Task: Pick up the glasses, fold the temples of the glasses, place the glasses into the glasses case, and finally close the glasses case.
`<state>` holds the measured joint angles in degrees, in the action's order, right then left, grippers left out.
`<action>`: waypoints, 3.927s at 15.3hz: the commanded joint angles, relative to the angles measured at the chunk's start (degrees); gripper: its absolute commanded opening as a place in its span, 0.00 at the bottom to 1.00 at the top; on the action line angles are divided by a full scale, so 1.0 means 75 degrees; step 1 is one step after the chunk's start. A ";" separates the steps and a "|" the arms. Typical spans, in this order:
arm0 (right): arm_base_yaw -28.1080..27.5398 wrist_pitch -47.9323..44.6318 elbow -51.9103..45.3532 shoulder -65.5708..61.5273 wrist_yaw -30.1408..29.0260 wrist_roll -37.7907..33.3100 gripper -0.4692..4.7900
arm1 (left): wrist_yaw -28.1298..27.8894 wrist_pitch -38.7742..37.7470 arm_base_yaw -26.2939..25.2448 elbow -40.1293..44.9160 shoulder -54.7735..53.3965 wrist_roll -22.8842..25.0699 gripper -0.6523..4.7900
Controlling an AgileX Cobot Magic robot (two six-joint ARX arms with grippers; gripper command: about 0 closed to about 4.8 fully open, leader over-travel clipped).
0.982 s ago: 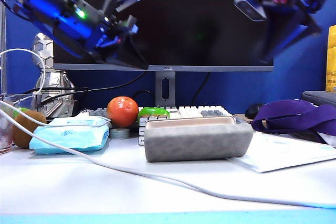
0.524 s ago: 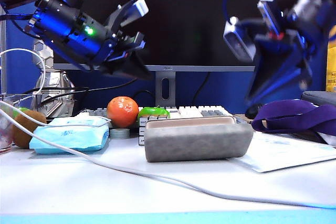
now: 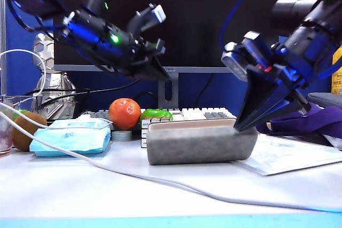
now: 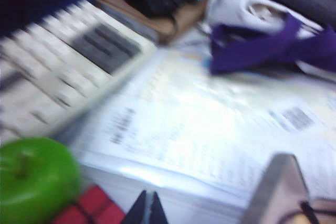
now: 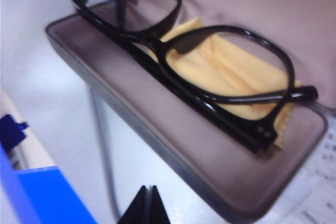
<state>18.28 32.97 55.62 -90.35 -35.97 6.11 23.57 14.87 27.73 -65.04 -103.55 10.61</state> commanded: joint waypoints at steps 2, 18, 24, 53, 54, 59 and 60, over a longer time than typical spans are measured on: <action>0.0361 -0.0382 -0.0085 0.0029 0.0184 -0.0085 0.08 | 0.0379 -0.0096 0.0012 -0.0090 -0.0475 -0.0149 0.11; 0.0493 -0.1463 -0.0545 0.0012 0.0580 -0.0816 0.08 | 0.1443 -0.1113 0.0137 -0.0102 -0.1096 -0.0216 0.11; 0.0493 -0.1437 -0.0545 -0.0026 0.0833 -0.0810 0.08 | 0.1096 -0.1349 0.0152 -0.0102 -0.1093 0.0015 0.11; 0.0493 -0.2264 -0.0912 0.0134 0.0778 -0.0813 0.08 | 0.1754 -0.1658 -0.0032 -0.0128 -0.1285 -0.0009 0.11; 0.0493 -0.2267 -0.0912 0.0134 0.0906 -0.0813 0.08 | 0.1953 -0.1644 -0.0032 -0.0128 -0.1282 -0.0009 0.11; 0.0493 -0.2264 -0.0912 0.0134 0.1241 -0.0816 0.08 | 0.2725 -0.1378 -0.0029 -0.0128 -0.1282 -0.0015 0.11; 0.0493 -0.2267 -0.0912 0.0134 0.1241 -0.0813 0.08 | 0.2978 -0.1174 -0.0023 -0.0128 -0.1282 -0.0017 0.11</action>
<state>21.96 17.45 48.60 -89.54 -26.50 -0.01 43.00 3.92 27.27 -65.82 -113.32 10.50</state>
